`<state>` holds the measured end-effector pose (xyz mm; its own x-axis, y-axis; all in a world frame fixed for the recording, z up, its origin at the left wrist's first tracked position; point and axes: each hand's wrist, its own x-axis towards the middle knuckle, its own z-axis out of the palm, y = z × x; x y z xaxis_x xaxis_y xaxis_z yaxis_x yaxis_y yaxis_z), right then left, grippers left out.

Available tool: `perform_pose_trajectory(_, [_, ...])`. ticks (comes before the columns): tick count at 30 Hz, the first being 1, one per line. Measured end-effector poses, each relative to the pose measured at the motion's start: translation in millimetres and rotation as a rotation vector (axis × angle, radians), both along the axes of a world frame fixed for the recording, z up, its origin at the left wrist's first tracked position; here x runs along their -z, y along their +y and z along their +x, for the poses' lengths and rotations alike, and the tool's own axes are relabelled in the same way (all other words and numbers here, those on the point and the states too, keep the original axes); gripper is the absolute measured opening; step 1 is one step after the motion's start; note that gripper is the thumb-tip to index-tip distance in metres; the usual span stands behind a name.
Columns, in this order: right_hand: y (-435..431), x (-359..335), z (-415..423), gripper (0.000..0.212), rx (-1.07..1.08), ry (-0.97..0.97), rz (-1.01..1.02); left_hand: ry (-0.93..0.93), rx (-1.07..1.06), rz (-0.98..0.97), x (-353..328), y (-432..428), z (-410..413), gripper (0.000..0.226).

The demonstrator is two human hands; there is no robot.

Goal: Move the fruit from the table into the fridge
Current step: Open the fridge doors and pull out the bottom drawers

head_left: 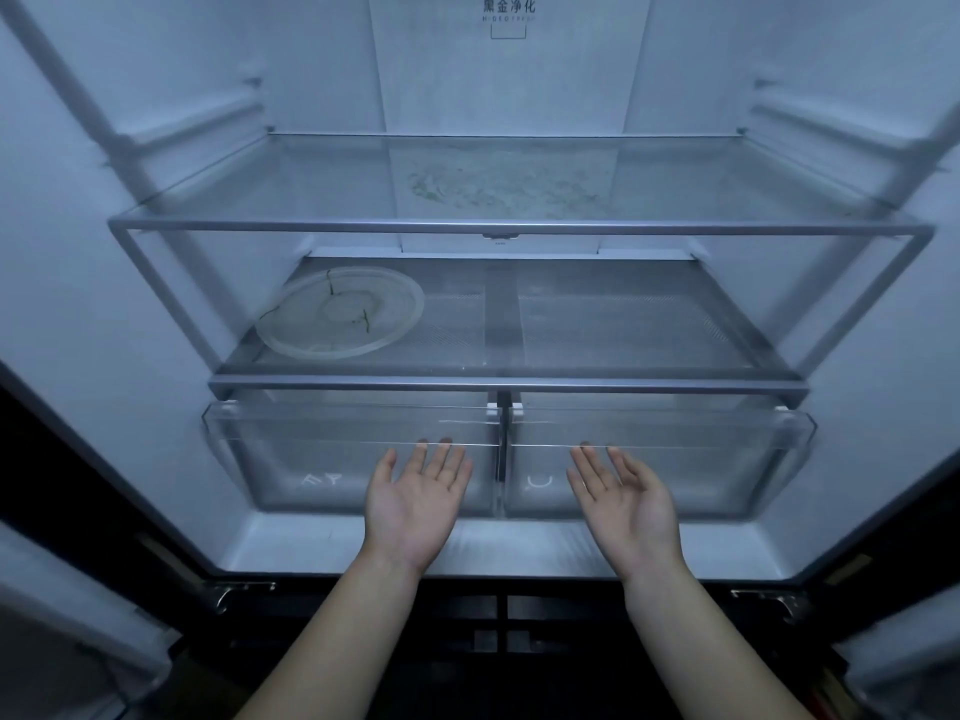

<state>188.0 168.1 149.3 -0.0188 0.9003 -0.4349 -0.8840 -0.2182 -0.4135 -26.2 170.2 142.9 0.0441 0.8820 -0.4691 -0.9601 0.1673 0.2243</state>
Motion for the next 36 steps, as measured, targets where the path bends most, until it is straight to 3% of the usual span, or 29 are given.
perform_pose_trajectory(7, [-22.3, 7.4, 3.7, 0.012, -0.011, 0.026, 0.014, -0.016, 0.009, 0.001, -0.9, -26.7, 1.3, 0.046])
perform_pose_trajectory(9, [-30.7, 8.5, 4.2, 0.029, -0.021, 0.024, 0.024, -0.021, 0.015, 0.001, 0.0, -35.2, 1.7, 0.043])
perform_pose_trajectory(12, [-42.7, 11.7, 4.8, 0.075, -0.027, 0.018, 0.038, -0.024, 0.019, -0.007, 1.6, -48.2, 2.9, 0.041])
perform_pose_trajectory(14, [-48.8, 14.4, 5.3, 0.086, -0.023, 0.022, 0.043, -0.020, 0.022, -0.004, 2.6, -56.6, 2.8, 0.045])
perform_pose_trajectory(36, [-95.3, 11.2, 12.8, 0.093, -0.043, 0.022, 0.065, -0.029, 0.020, -0.023, -3.7, -110.5, 8.1, 0.049])
